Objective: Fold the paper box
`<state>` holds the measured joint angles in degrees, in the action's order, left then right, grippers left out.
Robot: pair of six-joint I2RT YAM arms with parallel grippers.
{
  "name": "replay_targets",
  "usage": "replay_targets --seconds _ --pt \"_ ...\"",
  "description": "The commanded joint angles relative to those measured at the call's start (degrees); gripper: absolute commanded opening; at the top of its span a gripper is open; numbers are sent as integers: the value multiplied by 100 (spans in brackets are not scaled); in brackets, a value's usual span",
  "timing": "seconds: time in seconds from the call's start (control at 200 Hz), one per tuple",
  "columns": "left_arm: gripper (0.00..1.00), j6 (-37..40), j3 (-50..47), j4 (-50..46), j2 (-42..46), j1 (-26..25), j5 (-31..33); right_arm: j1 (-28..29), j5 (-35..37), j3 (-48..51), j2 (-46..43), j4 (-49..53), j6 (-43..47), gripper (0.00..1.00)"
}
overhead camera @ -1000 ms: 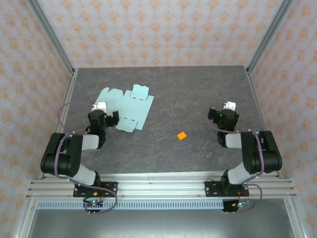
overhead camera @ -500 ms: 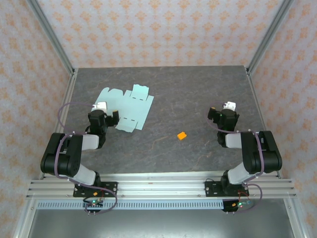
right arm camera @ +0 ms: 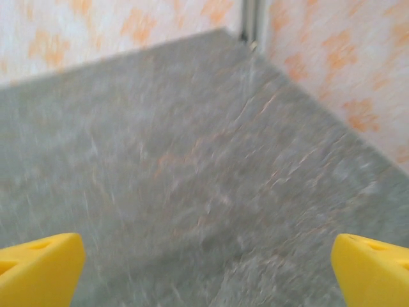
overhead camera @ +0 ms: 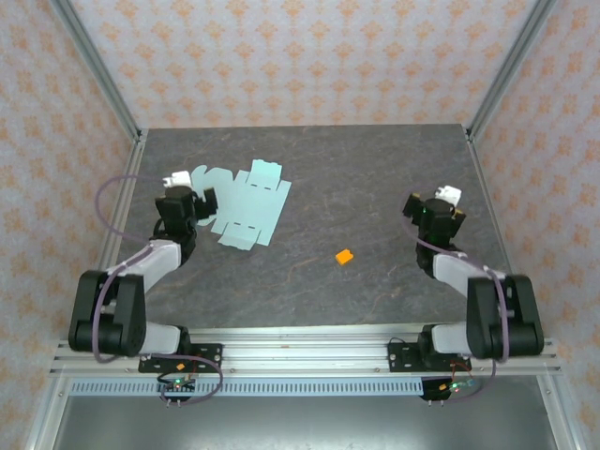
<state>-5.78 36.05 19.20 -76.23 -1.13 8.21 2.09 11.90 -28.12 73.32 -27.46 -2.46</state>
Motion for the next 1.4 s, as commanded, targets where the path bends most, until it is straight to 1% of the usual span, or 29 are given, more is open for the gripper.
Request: replay_targets --seconds 0.0,0.05,0.125,0.175,0.215,0.265,0.34,0.42,0.571,0.651,0.741,0.806,0.981,1.111,1.271,1.316,1.391 --pt "100 -1046 312 -1610 493 -3 677 -7 685 -554 -769 1480 -897 99" --pt "100 -1461 444 -2042 649 -10 481 -7 628 -888 -948 2224 -1256 99" --pt "100 -2017 592 -2488 778 -15 -111 1 124 -1385 -1030 3147 -1644 99" --pt "100 -2244 605 -2537 802 -55 -632 75 -380 -1557 -1028 3352 -1729 100" --pt "100 -2345 613 -2579 809 -145 -901 260 -584 -1610 -1030 3371 -1717 100" --pt "100 -2395 661 -2710 787 -344 -945 638 -640 -1672 -1024 3354 -1685 100" --pt "100 -2315 833 -3050 706 -644 -817 1231 -728 -1798 -901 3344 -1711 100" --pt "100 -2210 994 -3336 552 -774 -750 1797 -935 -2039 -597 3426 -1777 100" --pt "100 -2110 1135 -3469 199 -729 -698 2761 -1053 -2699 324 3867 -1823 100" --pt "99 -2199 1162 -3307 -57 -522 -1140 3185 -1137 -3019 796 3989 -1828 100" --pt "98 -2406 1206 -3121 -388 -241 -1601 3515 -1351 -3349 1279 4080 -1841 100" --pt "97 -2452 1296 -3031 -632 -139 -1885 3669 -1530 -3539 1594 4131 -1878 100" --pt "93 -2339 1703 -3244 -1278 -129 -2237 3816 -2063 -3898 2225 4163 -1985 97" --pt "90 -2151 1883 -3494 -1559 -134 -2260 3828 -2260 -4242 2607 4353 -1979 95" --pt "90 -1952 2024 -3633 -1835 -132 -2044 3825 -2562 -4572 3049 4457 -2063 92" --pt "89 -1911 2135 -3716 -1968 -132 -2108 3825 -2581 -4612 3134 4433 -2104 92" --pt "87 -1962 2185 -3652 -2106 -159 -2392 3825 -2582 -4680 3218 4453 -2119 92"
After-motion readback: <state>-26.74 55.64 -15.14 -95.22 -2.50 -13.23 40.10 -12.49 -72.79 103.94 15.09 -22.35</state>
